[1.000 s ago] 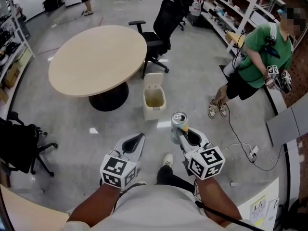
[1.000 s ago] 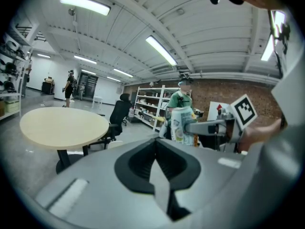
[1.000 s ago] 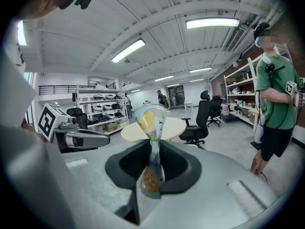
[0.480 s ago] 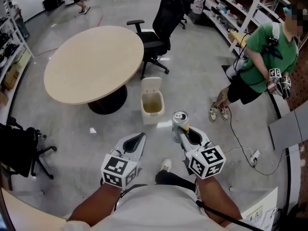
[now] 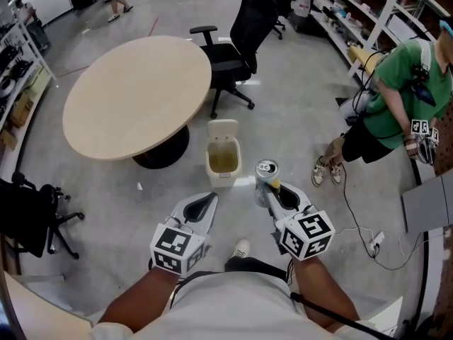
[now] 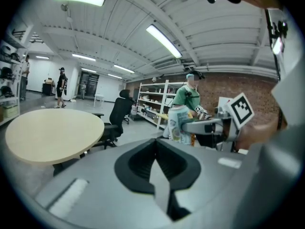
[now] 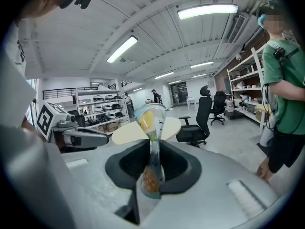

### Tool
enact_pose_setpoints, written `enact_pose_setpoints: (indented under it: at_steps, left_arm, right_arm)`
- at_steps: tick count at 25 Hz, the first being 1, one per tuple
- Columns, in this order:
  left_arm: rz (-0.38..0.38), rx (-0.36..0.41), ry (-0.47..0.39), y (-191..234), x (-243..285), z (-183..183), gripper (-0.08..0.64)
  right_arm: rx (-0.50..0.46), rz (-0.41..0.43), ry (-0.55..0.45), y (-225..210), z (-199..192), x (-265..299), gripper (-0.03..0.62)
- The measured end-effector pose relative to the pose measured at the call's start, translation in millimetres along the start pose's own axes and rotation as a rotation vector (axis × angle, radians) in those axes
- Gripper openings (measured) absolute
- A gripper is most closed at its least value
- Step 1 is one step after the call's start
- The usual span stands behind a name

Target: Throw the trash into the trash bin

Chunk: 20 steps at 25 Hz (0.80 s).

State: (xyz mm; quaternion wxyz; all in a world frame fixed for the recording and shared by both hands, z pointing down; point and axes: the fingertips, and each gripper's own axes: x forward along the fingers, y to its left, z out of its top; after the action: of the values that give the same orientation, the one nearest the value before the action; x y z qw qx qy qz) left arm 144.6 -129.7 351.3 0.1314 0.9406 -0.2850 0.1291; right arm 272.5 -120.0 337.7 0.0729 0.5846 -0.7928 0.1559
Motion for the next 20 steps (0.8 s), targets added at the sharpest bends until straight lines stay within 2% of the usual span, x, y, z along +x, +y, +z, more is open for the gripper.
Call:
enact_pose_setpoints:
  at_steps: [8, 14, 20]
  left_arm:
    - [0.052, 0.001, 0.035, 10.9, 37.3, 6.3, 0.008]
    - [0.046, -0.003, 0.046, 7.4, 70.2, 12.1, 0.008]
    - [0.045, 0.037, 0.057, 6.4, 79.7, 19.1, 0.008]
  right_arm:
    - [0.023, 0.038, -0.006, -39.8, 4.0, 19.9, 0.066]
    - [0.032, 0.069, -0.014, -59.1, 2.8, 31.7, 0.066]
    - [0.064, 0.067, -0.020, -73.8, 0.1, 40.2, 0.066]
